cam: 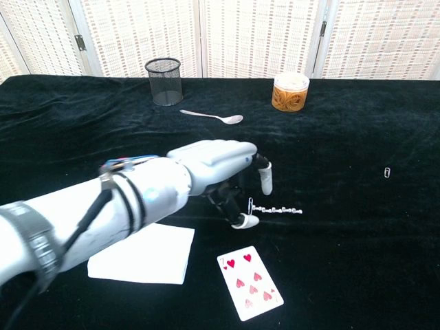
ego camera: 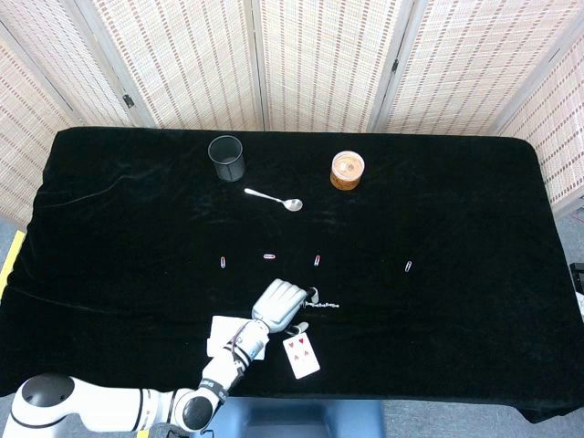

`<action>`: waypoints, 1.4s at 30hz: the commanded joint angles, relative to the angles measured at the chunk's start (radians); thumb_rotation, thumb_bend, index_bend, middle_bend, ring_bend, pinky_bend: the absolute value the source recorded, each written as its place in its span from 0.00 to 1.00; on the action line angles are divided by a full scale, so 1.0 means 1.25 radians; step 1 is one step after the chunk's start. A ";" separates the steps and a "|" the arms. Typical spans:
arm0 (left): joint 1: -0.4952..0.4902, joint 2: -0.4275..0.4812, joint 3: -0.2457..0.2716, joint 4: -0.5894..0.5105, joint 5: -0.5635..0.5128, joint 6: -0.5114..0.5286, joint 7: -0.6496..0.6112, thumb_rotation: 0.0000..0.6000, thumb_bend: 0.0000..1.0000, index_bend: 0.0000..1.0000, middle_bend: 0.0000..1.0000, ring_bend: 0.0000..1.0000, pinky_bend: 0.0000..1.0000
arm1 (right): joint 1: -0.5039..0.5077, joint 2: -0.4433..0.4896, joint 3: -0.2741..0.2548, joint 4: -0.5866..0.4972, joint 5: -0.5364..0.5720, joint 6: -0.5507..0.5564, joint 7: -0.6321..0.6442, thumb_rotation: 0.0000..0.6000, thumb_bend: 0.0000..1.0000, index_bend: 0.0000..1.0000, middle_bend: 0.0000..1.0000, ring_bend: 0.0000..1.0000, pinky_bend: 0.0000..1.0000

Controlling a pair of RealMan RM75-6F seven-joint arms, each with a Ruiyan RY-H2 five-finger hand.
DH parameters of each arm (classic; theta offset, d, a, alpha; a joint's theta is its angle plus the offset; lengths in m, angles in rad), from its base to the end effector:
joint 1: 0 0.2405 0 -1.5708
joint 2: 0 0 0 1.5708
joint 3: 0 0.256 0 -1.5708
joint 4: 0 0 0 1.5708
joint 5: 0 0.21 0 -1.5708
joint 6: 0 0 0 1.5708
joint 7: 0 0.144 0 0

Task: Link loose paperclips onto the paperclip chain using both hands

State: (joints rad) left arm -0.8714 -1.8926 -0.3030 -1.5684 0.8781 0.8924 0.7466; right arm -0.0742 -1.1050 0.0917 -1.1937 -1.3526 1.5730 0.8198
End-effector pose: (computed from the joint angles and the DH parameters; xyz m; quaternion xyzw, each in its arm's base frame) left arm -0.0159 0.2859 -0.1107 -0.7926 -0.3866 -0.3703 0.2919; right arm -0.4104 -0.1267 0.2514 0.3945 -0.4723 0.5047 0.6054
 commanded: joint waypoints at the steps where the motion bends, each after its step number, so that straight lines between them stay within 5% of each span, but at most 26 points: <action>1: -0.031 -0.016 -0.010 0.034 -0.030 -0.018 -0.005 1.00 0.34 0.39 1.00 1.00 1.00 | -0.006 -0.005 0.007 0.012 0.006 -0.010 0.012 1.00 0.37 0.01 0.00 0.00 0.00; 16: -0.123 -0.046 -0.002 0.157 -0.111 -0.056 -0.043 1.00 0.38 0.40 1.00 1.00 1.00 | -0.009 -0.009 0.027 0.039 0.004 -0.054 0.043 1.00 0.37 0.01 0.00 0.00 0.00; 42: -0.180 -0.068 0.030 0.233 -0.136 -0.071 -0.107 1.00 0.42 0.49 1.00 1.00 1.00 | -0.010 -0.010 0.042 0.050 -0.010 -0.083 0.060 1.00 0.37 0.01 0.00 0.00 0.00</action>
State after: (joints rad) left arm -1.0958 -1.9774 -0.2663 -1.2771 0.7084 0.8036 0.6135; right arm -0.0867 -1.1174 0.1436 -1.1314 -1.3650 1.4696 0.8947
